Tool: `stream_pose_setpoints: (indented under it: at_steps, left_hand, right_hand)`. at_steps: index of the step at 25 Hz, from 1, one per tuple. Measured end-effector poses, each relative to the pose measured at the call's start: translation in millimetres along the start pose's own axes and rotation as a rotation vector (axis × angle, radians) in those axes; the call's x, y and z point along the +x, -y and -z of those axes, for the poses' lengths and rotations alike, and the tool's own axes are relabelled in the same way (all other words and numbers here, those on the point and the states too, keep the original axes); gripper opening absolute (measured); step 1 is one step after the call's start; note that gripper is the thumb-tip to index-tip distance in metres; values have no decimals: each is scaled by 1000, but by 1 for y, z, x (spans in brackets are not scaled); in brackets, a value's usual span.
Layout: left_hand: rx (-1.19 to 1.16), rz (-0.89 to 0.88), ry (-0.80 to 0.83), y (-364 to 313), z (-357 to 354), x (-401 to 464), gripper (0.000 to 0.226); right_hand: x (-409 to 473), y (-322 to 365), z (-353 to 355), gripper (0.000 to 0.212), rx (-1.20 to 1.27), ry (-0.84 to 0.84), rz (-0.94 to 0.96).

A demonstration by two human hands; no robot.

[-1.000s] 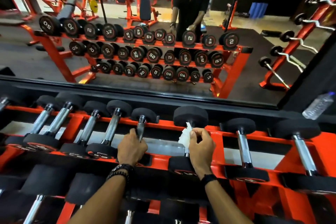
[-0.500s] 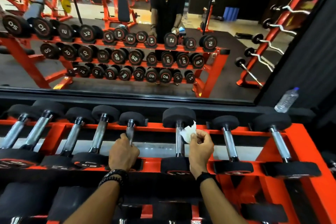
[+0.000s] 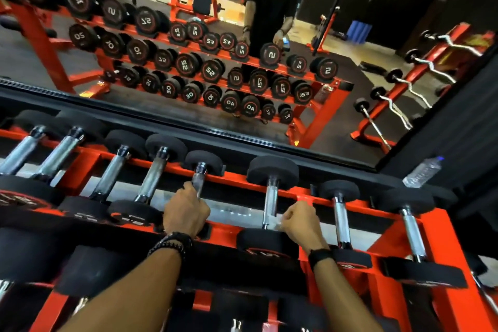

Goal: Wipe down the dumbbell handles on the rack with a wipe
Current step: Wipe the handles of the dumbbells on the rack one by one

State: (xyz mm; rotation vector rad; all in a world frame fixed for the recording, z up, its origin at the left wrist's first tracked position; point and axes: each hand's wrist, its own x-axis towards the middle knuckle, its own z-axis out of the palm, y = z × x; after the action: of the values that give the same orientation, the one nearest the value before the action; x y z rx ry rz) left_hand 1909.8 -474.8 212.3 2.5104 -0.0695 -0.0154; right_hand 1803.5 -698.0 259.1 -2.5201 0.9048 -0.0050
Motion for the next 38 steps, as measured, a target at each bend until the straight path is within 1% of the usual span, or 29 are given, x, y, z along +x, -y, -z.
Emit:
stream_pose_setpoints:
  at_steps: [2, 4, 5, 6, 7, 8, 9, 11, 13, 14, 15, 16, 17, 18, 19, 21, 23, 26, 28, 29, 31, 32, 33, 35, 36, 37, 38]
  left_hand:
    - [-7, -7, -2, -1, 1, -3, 23]
    - [0, -10, -13, -2, 3, -3, 22]
    - [3, -4, -18, -2, 3, -2, 22]
    - [7, 2, -15, -3, 3, -3, 22]
    - [18, 1, -14, -4, 2, -3, 22]
    - [31, -1, -18, -5, 3, -3, 22]
    - [38, 7, -26, -6, 4, -3, 22]
    - [42, 17, -31, -5, 4, -5, 22]
    - [52, 0, -34, -6, 4, -6, 24]
    - [63, 0, -36, -7, 5, -5, 24]
    - [70, 8, -43, -6, 4, -3, 25]
    - [75, 19, -50, -5, 3, -2, 25]
    - [80, 25, -47, -5, 3, -2, 26]
    - [82, 27, -35, -5, 3, -4, 26]
    - [82, 24, -31, -5, 4, -5, 26]
    - [83, 19, -30, -7, 6, -5, 26]
    - [78, 33, -33, -5, 4, -3, 25]
    - [77, 35, -19, -5, 5, -5, 24]
    - [78, 42, -27, -7, 6, -4, 25]
    - [81, 45, -31, -7, 5, -3, 26]
    - [90, 45, -22, -7, 5, -4, 28]
    - [88, 42, -25, -6, 5, -4, 27]
    - [87, 43, -27, -5, 5, -4, 26]
    - [85, 35, -21, -6, 6, -4, 25]
    - [90, 33, -20, -7, 6, -3, 25]
    - [91, 36, -17, -7, 6, -2, 25]
    - [90, 40, -10, -7, 6, -2, 25]
  right_hand:
    - [7, 5, -5, 4, 12, 77, -3]
    - [12, 13, 0, 18, 60, 95, 4]
    - [14, 17, 4, 24, 133, 112, -10]
    - [16, 17, 7, 26, 221, 157, -39]
    - [12, 21, 9, 22, 300, 210, -84]
    - [12, 22, 6, 12, 385, 267, -111]
    - [11, 26, 7, 11, 515, 355, -155]
    - [15, 24, 3, 50, 804, 510, -286]
    - [18, 22, 1, 73, 879, 562, -289]
    - [24, 17, -5, 85, 831, 551, -253]
    - [25, 15, -11, 94, 747, 499, -217]
    - [28, 14, -15, 99, 670, 471, -171]
    - [25, 17, -15, 101, 627, 460, -169]
    - [25, 15, -18, 101, 688, 495, -195]
    - [26, 15, -15, 95, 765, 519, -246]
    - [28, 12, -8, 73, 808, 550, -261]
    - [37, 7, -11, 77, 697, 479, -230]
    - [29, 11, -10, 95, 777, 529, -230]
    - [31, 7, -7, 101, 767, 513, -253]
    - [35, 3, -6, 103, 735, 500, -244]
    - [35, 1, -7, 101, 724, 483, -230]
    - [32, 3, -9, 97, 743, 498, -224]
    - [30, 3, -13, 89, 778, 504, -236]
    - [26, 2, -7, 65, 793, 527, -202]
    - [27, 1, -3, 59, 758, 523, -170]
    - [31, 0, -1, 57, 734, 500, -145]
    - [34, 0, -1, 57, 725, 499, -162]
